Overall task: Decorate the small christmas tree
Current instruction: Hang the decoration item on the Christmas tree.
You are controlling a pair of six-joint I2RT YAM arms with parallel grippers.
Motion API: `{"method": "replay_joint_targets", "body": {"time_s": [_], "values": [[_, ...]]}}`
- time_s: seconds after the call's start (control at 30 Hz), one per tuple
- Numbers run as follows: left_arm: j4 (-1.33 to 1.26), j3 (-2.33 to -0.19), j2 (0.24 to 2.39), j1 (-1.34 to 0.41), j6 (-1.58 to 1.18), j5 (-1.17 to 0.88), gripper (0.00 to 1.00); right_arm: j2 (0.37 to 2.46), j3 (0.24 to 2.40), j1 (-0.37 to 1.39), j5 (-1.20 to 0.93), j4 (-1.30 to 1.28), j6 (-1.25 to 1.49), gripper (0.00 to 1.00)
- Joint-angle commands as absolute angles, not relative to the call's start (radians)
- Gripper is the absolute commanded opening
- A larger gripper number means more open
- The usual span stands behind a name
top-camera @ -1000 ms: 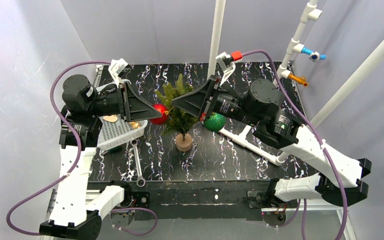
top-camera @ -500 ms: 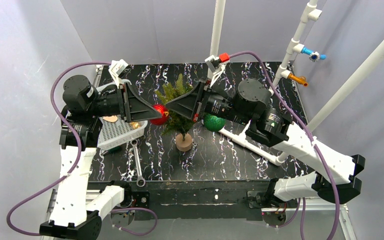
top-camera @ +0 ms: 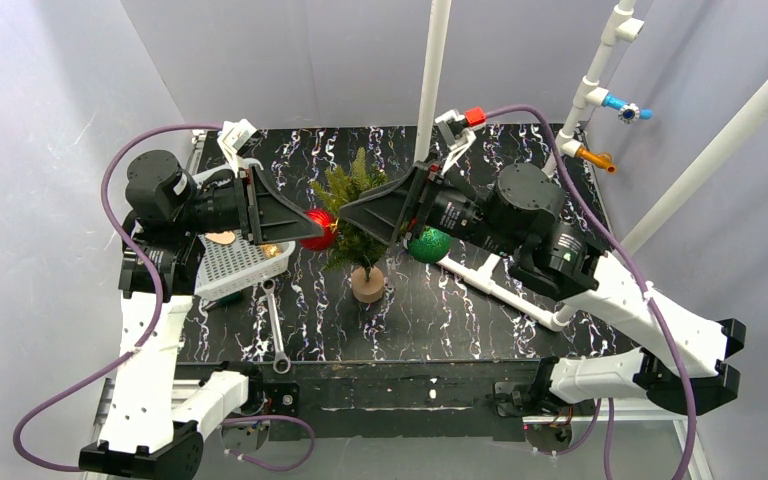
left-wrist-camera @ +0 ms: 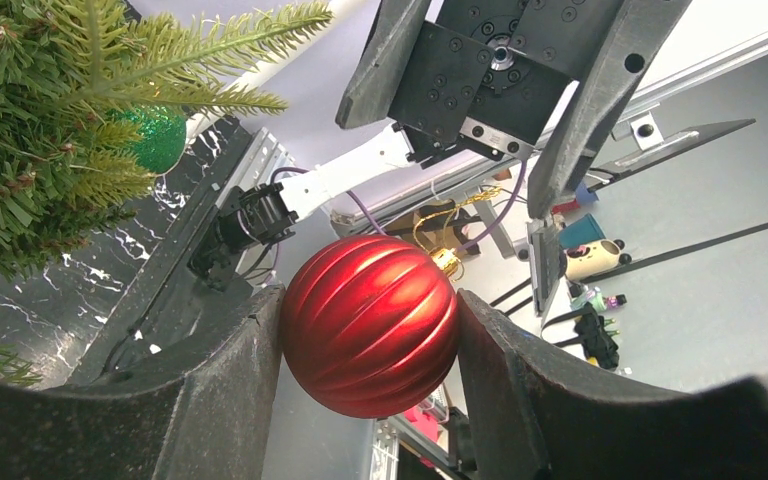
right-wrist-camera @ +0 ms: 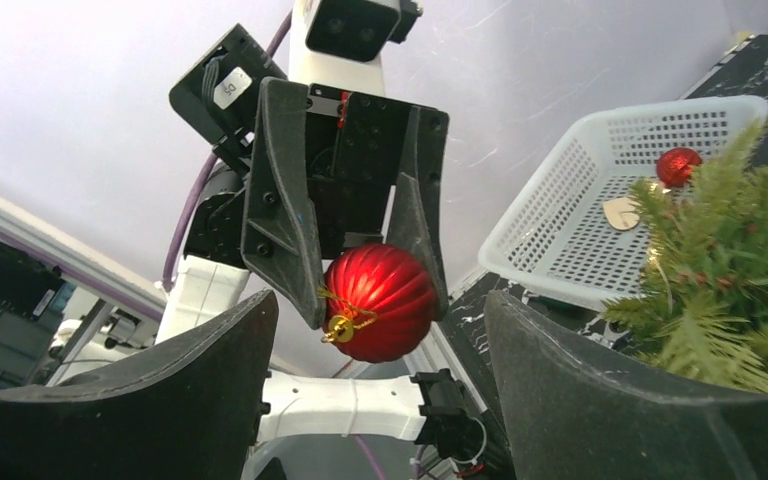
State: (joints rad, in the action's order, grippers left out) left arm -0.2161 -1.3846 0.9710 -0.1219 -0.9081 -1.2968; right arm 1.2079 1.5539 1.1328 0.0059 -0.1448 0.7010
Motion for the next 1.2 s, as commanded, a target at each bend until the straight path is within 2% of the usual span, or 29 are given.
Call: {"method": "replay_joint_targets", "body": {"time_s": [0.0,0.2,0.33,0.47,0.63,0.73,0.8,1.03,1.17], "values": [[-0.249,-1.396,0.942,-0.124,-0.895,-1.332,0.0,1.137,1.537,1.134,0.083,-0.143,0.671,0.84],[-0.153,-1.332,0.917,-0.124,-0.917,-1.116,0.0,1.036,1.51,1.134,0.157,-0.175,0.638,0.86],[0.066,-1.378,0.941,-0.123,-0.915,-0.93,0.0,0.972,1.46,1.134,0.205,-0.183,0.629,0.86],[0.022,-1.373,0.965,-0.12,-1.05,-0.863,0.0,0.918,1.409,1.135,0.235,-0.162,0.622,0.87],[0.265,-1.473,0.958,-0.103,-0.887,-0.751,0.0,0.874,1.388,1.134,0.257,-0.176,0.608,0.88],[0.356,-1.522,0.984,-0.093,-0.764,-0.815,0.0,0.841,1.353,1.134,0.26,-0.163,0.609,0.88],[0.33,-1.514,0.999,-0.07,-0.758,-0.889,0.0,0.821,1.339,1.134,0.262,-0.166,0.609,0.88],[0.09,-1.544,1.159,0.071,-1.003,-1.165,0.0,0.738,1.305,1.134,0.292,-0.204,0.605,0.89],[0.264,-1.685,1.218,0.122,-0.873,-1.158,0.0,0.696,1.28,1.134,0.309,-0.217,0.611,0.89]]}}
